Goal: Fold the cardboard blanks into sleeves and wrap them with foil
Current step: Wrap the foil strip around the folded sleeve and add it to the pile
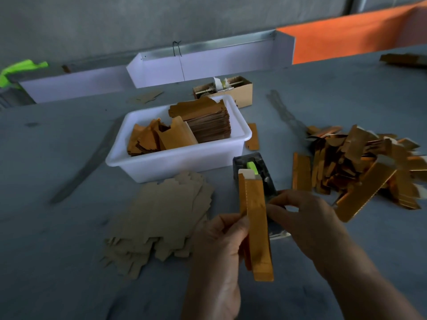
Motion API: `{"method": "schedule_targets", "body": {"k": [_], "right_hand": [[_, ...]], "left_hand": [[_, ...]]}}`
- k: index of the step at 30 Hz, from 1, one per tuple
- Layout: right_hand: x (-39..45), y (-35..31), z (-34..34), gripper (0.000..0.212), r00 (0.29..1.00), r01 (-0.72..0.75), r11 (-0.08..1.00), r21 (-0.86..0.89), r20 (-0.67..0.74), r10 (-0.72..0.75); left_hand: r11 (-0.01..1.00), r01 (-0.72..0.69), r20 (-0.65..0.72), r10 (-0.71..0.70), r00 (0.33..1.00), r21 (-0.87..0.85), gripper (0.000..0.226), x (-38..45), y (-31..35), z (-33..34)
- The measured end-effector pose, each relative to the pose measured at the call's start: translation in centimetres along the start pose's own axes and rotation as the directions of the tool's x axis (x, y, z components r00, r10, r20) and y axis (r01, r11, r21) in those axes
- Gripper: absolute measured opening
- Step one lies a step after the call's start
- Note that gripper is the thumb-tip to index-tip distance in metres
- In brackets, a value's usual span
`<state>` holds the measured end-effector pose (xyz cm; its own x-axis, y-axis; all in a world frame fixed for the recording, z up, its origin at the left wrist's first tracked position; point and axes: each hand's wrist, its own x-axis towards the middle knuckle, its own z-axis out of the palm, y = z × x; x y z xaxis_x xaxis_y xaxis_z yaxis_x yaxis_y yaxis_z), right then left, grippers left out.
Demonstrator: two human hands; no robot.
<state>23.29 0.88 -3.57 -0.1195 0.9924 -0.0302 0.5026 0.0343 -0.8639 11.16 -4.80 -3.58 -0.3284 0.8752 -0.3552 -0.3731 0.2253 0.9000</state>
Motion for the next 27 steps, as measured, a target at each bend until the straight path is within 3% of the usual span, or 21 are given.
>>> {"method": "schedule_targets", "body": {"k": [2, 6, 7, 13, 16, 19, 21, 23, 25, 27], "right_hand": [[0.1, 0.0, 0.4, 0.015, 0.999, -0.006, 0.999, 0.052, -0.042, 0.008], [-0.4, -0.4, 0.7, 0.011, 0.991, -0.084, 0.869, 0.488, -0.05, 0.124], [-0.7, -0.4, 0.6, 0.011, 0.99, -0.09, 0.864, 0.495, -0.049, 0.131], [-2.2, 0.6, 0.4, 0.016, 0.99, -0.004, 0.999, 0.05, -0.142, 0.011], [-2.4, 0.7, 0.9, 0.016, 0.991, 0.004, 1.0, -0.006, -0.13, -0.005], [-2.4, 0.8, 1.3, 0.015, 0.986, 0.046, 0.998, -0.043, -0.16, -0.053], [-2.6, 0.9, 1.5, 0.015, 0.979, 0.079, 0.995, -0.057, -0.181, -0.088], [-2.7, 1.2, 1.7, 0.014, 0.968, 0.109, 0.993, -0.045, -0.223, -0.116], [-2.8, 1.3, 1.9, 0.014, 0.954, 0.143, 0.988, -0.05, -0.258, -0.151], [-2.7, 1.3, 2.0, 0.016, 0.941, 0.174, 0.977, -0.122, -0.273, -0.202]], "left_hand": [[1.0, 0.003, -0.016, -0.003, 1.0, -0.024, 0.03, 0.1, 0.0, 0.1], [0.999, -0.02, -0.04, 0.019, 0.999, -0.042, 0.032, 0.2, 0.3, 0.1], [0.999, -0.029, -0.039, 0.028, 0.999, -0.045, 0.033, 0.3, 0.3, 0.1], [0.996, -0.065, 0.018, 0.066, 0.998, -0.063, 0.026, 0.4, 0.5, 0.2], [0.992, -0.123, 0.068, 0.122, 0.99, 0.014, 0.017, 0.3, 0.6, 0.8], [0.954, -0.202, 0.114, 0.18, 0.977, 0.222, 0.01, 0.5, 0.7, 0.7], [0.872, -0.277, 0.164, 0.229, 0.959, 0.404, 0.008, 0.5, 0.8, 0.5], [0.695, -0.408, 0.246, 0.325, 0.913, 0.592, 0.009, 0.7, 0.9, 0.4], [0.566, -0.471, 0.297, 0.377, 0.878, 0.676, 0.012, 0.8, 1.3, 0.6], [0.527, -0.469, 0.306, 0.37, 0.877, 0.709, 0.013, 0.9, 1.5, 0.8]]}}
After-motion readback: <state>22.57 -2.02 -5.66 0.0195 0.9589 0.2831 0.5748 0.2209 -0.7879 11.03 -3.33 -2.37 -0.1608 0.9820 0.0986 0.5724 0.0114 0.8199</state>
